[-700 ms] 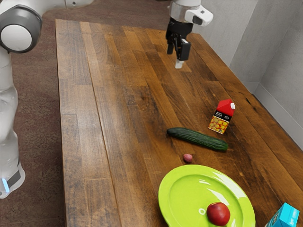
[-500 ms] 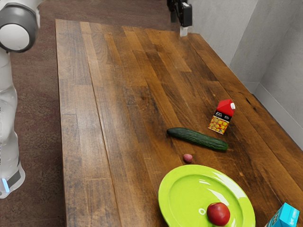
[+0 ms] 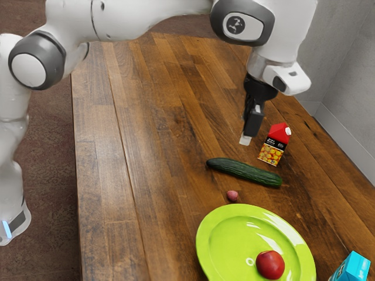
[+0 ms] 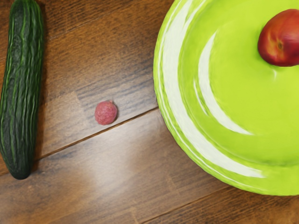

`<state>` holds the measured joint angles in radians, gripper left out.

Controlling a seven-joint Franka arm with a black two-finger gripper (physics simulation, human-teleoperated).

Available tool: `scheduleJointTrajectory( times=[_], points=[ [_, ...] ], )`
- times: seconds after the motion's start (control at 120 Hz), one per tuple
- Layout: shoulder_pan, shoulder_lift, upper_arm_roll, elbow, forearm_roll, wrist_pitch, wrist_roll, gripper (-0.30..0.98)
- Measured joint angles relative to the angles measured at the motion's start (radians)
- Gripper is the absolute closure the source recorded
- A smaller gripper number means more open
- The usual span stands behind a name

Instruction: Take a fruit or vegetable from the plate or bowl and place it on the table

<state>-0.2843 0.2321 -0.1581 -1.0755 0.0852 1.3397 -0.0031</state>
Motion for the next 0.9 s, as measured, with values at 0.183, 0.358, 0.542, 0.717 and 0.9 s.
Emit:
scheduleJointTrajectory(
  times=[0.183,0.358,0.542,0.717,0.9],
  points=[
    [-0.084,0.025,-0.018,0.001,0.005,0.033,0.005,0.00],
    [-0.148,0.042,-0.021,-0.074,0.006,0.099,0.006,0.00],
    [-0.167,0.133,-0.017,-0.017,0.012,0.175,0.006,0.00],
    [-0.165,0.301,-0.013,0.190,0.042,0.158,0.005,0.00],
    [-0.177,0.388,-0.014,0.221,0.051,0.152,0.005,0.00]
  ],
)
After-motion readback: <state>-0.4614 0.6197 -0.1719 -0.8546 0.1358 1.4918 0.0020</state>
